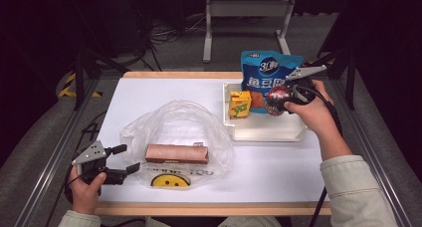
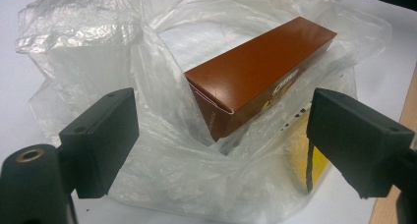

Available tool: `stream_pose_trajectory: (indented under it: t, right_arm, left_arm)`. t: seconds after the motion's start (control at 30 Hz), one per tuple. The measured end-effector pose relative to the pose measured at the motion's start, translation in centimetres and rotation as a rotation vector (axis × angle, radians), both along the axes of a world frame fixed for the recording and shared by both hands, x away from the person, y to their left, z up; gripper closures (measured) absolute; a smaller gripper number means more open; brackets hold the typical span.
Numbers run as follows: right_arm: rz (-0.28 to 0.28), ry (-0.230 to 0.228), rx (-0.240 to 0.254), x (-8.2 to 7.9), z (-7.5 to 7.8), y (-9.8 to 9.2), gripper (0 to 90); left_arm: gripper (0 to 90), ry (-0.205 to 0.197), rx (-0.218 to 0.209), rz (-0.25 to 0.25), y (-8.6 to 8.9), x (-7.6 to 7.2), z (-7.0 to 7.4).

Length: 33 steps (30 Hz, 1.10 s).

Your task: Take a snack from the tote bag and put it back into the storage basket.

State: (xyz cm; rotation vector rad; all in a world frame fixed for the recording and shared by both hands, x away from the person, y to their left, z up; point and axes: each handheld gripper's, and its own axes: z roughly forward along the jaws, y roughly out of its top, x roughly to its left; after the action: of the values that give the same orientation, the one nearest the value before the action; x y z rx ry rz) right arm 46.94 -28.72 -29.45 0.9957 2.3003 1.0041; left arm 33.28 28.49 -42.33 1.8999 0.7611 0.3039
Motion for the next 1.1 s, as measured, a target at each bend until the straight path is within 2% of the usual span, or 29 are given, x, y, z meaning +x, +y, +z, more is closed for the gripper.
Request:
stream_pose_trajectory:
  t: [0.27, 0.7, 1.1]
  right_arm:
    - [-0.033, 0.010, -0.004, 0.5, -0.7, -1.7, 25.8]
    - [-0.073, 0.024, -0.014, 1.2, -2.1, -3.4, 25.8]
    - [-0.082, 0.025, -0.024, 2.0, -3.8, -4.6, 25.8]
  left_arm:
    - [13.1, 0.005, 0.000, 0.000, 0.0, 0.0, 0.0]
    - [13.1, 0.004, 0.002, 0.001, 0.0, 0.0, 0.0]
    - [13.0, 0.008, 0.003, 0.002, 0.0, 0.0, 0.0]
